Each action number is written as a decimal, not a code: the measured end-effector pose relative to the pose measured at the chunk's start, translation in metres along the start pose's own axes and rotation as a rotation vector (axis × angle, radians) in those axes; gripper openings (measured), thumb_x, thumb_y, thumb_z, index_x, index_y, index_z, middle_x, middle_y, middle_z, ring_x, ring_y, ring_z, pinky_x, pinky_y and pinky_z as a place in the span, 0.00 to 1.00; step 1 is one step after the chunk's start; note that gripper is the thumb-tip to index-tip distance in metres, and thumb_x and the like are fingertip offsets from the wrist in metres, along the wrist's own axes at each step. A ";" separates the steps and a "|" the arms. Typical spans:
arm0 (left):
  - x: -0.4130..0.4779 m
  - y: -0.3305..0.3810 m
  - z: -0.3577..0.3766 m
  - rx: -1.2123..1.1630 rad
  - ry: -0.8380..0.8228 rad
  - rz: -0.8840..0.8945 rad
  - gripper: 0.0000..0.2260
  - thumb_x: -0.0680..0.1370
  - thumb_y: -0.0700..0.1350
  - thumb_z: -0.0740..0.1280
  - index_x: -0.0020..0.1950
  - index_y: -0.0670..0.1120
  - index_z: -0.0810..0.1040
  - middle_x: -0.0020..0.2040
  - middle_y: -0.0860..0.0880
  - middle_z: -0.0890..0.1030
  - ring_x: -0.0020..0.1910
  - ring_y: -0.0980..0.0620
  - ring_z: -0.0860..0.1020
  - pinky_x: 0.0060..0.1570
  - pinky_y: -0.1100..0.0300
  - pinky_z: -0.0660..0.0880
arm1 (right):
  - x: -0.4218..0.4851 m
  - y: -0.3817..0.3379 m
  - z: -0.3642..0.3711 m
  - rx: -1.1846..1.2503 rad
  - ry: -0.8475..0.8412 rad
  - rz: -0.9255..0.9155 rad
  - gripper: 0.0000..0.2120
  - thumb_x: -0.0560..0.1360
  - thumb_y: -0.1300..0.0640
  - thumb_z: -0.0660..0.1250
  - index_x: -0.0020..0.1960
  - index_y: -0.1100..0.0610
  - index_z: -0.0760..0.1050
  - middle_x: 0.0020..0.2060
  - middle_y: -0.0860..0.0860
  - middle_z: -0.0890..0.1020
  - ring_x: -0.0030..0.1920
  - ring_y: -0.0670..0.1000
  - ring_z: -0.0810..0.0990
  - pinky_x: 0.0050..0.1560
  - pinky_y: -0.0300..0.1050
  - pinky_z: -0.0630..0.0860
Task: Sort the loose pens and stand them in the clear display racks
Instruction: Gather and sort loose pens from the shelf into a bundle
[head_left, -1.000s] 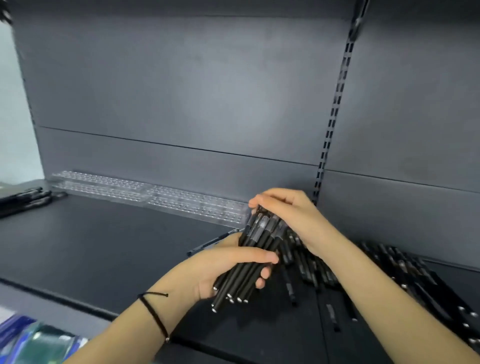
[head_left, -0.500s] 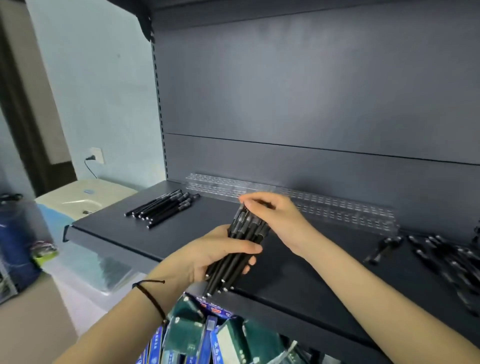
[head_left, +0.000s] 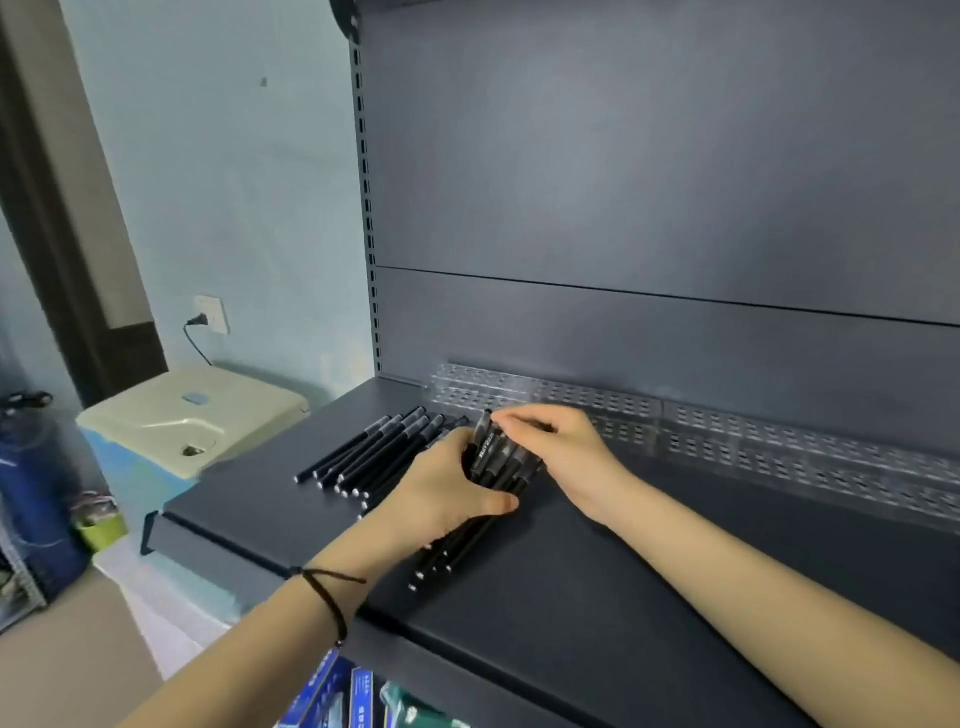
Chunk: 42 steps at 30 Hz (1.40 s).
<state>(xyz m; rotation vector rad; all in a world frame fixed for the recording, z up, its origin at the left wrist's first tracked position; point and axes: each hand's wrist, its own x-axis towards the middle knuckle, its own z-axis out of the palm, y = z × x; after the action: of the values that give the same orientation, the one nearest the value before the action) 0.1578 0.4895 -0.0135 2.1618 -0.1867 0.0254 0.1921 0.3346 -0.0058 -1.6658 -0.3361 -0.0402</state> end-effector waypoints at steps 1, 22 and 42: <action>0.005 -0.001 -0.003 0.085 0.003 0.014 0.31 0.67 0.48 0.78 0.67 0.49 0.70 0.51 0.57 0.79 0.48 0.62 0.77 0.46 0.74 0.72 | 0.008 0.006 0.003 0.011 0.011 0.004 0.06 0.76 0.60 0.69 0.49 0.53 0.83 0.48 0.47 0.85 0.50 0.44 0.82 0.48 0.32 0.75; 0.032 -0.040 -0.046 0.809 -0.065 0.322 0.46 0.67 0.77 0.42 0.80 0.54 0.48 0.80 0.54 0.50 0.78 0.51 0.44 0.76 0.47 0.40 | 0.028 0.033 0.016 -0.834 0.042 -0.090 0.14 0.80 0.51 0.61 0.65 0.52 0.71 0.62 0.44 0.71 0.63 0.44 0.70 0.62 0.32 0.65; 0.030 -0.094 -0.087 0.740 -0.314 0.805 0.32 0.73 0.75 0.51 0.76 0.67 0.53 0.80 0.57 0.52 0.79 0.53 0.51 0.76 0.45 0.45 | -0.020 0.022 0.047 -1.199 -0.178 0.164 0.33 0.82 0.40 0.46 0.79 0.54 0.39 0.79 0.49 0.43 0.78 0.45 0.44 0.74 0.39 0.42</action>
<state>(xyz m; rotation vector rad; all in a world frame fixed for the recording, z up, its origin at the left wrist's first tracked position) 0.2057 0.6096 -0.0384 2.6437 -1.4017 0.2485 0.1704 0.3753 -0.0371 -2.8924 -0.3221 0.0412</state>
